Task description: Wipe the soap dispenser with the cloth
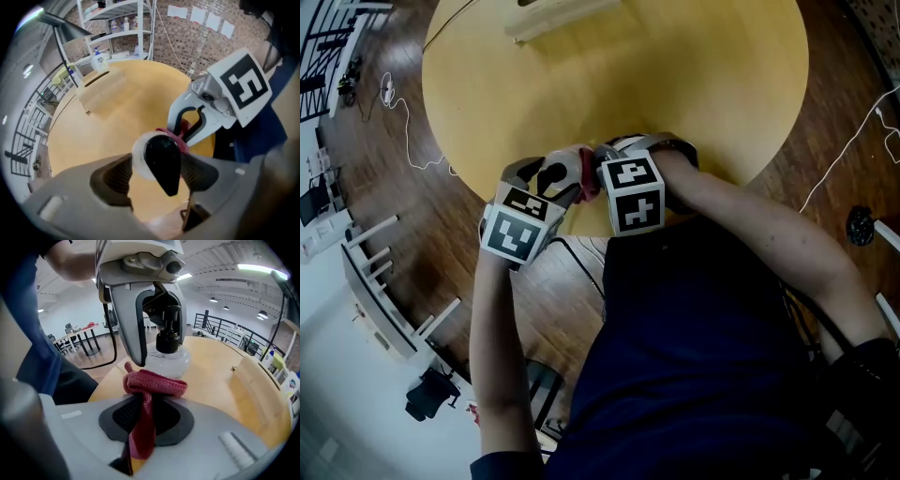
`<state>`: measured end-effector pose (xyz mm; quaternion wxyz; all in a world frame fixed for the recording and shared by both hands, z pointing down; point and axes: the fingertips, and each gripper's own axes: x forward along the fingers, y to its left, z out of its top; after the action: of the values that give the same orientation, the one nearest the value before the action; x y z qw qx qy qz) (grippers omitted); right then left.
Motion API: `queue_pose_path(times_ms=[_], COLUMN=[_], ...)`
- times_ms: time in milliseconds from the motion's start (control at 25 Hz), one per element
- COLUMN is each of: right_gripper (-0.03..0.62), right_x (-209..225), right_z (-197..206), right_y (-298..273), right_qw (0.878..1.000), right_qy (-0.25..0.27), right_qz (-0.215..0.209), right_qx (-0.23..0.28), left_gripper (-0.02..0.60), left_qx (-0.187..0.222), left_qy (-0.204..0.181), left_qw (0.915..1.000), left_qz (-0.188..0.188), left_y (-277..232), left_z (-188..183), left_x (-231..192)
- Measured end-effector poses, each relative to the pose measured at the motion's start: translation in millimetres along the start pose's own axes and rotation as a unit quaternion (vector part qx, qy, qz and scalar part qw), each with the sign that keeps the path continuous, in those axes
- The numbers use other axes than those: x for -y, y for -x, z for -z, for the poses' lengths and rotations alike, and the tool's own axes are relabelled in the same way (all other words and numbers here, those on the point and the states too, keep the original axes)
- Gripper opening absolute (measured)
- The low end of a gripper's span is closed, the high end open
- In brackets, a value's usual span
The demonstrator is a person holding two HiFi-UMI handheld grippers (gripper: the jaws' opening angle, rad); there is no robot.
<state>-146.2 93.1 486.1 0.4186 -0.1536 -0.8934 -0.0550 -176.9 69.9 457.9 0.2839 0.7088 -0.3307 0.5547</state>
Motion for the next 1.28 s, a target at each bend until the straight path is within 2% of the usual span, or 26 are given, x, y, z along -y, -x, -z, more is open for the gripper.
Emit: queue_pose_path(times_ms=[120,200,280,360,400,440,480,560,640,720,800,880,960,1000,1080,1120,1160,1240,1280], right_gripper=[0.066,0.066,0.066,0.066,0.066,0.066,0.066,0.066,0.066,0.066,0.066,0.066,0.066,0.066,0.066,0.066,0.066,0.066,0.067], right_x=[18,39,58,68,70,70,68,61,50,33,13,-5,-12,-11,-1,8,20,45,54], right_z=[7,9,4,-4,-5,-3,0,9,16,20,21,20,22,25,34,38,41,41,38], right_y=[3,10,17,22,23,22,21,15,7,3,1,-3,-11,-14,-16,-14,-9,1,4], right_qw=[1.0,0.998,0.996,0.993,0.992,0.992,0.992,0.995,0.996,0.997,0.998,0.999,0.999,0.998,0.998,0.998,0.997,0.994,0.993], right_qy=[0.009,0.014,0.027,0.051,0.059,0.06,0.052,0.022,-0.004,-0.021,-0.033,-0.045,-0.049,-0.046,-0.032,-0.024,-0.017,-0.012,-0.013], right_qz=[0.019,0.049,0.079,0.099,0.104,0.105,0.102,0.088,0.073,0.058,0.036,0.013,-0.003,-0.008,-0.006,0.005,0.023,0.065,0.079], right_qx=[-0.015,-0.025,-0.032,-0.038,-0.042,-0.045,-0.048,-0.05,-0.05,-0.046,-0.036,-0.024,-0.024,-0.031,-0.052,-0.064,-0.074,-0.083,-0.081], left_gripper=[0.313,0.313,0.313,0.314,0.316,0.318,0.324,0.37,0.385,0.383,0.352,0.292,0.282,0.281,0.278,0.274,0.257,0.194,0.184], left_qx=[-0.017,-0.029,-0.042,-0.057,-0.065,-0.071,-0.075,-0.075,-0.068,-0.061,-0.055,-0.044,-0.035,-0.033,-0.043,-0.059,-0.081,-0.128,-0.145], left_qy=[-0.053,-0.106,-0.182,-0.252,-0.27,-0.272,-0.26,-0.209,-0.139,-0.066,-0.006,0.032,0.04,0.031,-0.018,-0.065,-0.125,-0.246,-0.277], left_qw=[0.9984,0.9937,0.982,0.9653,0.96,0.9589,0.9619,0.9744,0.9877,0.9958,0.9985,0.9985,0.9985,0.9989,0.9989,0.9962,0.9886,0.9588,0.9473], left_qz=[0.011,0.021,0.03,0.036,0.038,0.039,0.039,0.034,0.027,0.015,0.007,0.009,0.012,0.013,0.007,-0.004,-0.021,-0.06,-0.071], left_y=[-1,-3,-3,-3,-3,-4,-5,-6,-5,-1,3,3,2,1,-1,-2,-3,-5,-7], left_z=[0,-1,-1,-1,-1,-2,-3,-1,6,11,11,10,9,9,11,14,17,22,25], left_x=[3,7,13,17,19,19,17,10,2,1,7,15,19,19,17,15,11,0,-4])
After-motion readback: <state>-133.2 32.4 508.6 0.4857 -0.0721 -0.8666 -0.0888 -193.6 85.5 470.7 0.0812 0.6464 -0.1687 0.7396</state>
